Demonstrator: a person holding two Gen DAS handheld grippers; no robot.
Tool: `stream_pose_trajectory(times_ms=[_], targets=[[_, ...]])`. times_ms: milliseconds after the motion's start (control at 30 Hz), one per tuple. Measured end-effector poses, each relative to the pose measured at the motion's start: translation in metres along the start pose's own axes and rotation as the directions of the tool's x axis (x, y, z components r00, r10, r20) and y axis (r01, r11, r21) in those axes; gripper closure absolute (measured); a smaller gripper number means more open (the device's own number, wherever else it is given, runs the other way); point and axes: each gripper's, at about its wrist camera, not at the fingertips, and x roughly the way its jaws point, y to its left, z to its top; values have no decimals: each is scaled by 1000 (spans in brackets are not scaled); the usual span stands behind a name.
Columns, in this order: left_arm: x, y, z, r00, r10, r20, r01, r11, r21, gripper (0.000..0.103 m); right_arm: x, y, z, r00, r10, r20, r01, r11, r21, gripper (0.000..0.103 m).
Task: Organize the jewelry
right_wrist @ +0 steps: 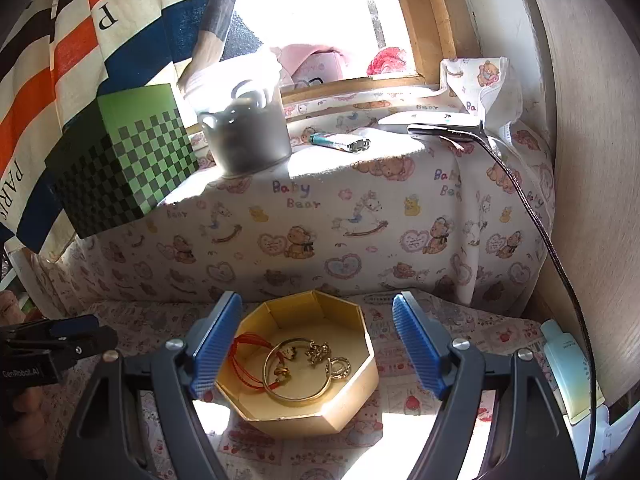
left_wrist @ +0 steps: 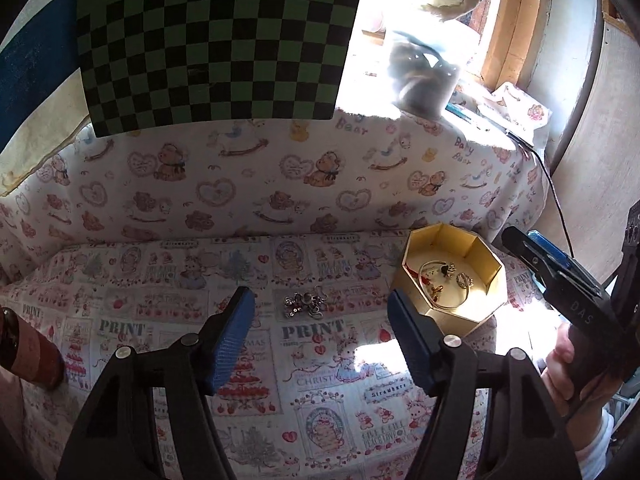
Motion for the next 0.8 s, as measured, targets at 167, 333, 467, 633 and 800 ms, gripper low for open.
stream_pose_trajectory(times_ms=[167,333,467,633,800], targets=[[31,-1,3,998,37,-55,-39,999,-26,56,1,-3,0,1000,-1,-6,2,1000,15,27],[56,1,0,994,28,-106,-31,999,-33,84,2,-6,0,1000,-11,-11,11,1000,29,27],[62,0,-11,996,19,-83,-20,1000,-9,88,4,-9,-1,1000,-22,-22,23,998,52,27],[57,8,-9,1000,4,-13,-4,999,-38,91,5,-2,-3,999,-20,-25,20,1000,22,27],[69,15,-10,999,24,-32,-25,999,-34,91,8,4,-5,999,-24,-35,24,1000,-6,27]])
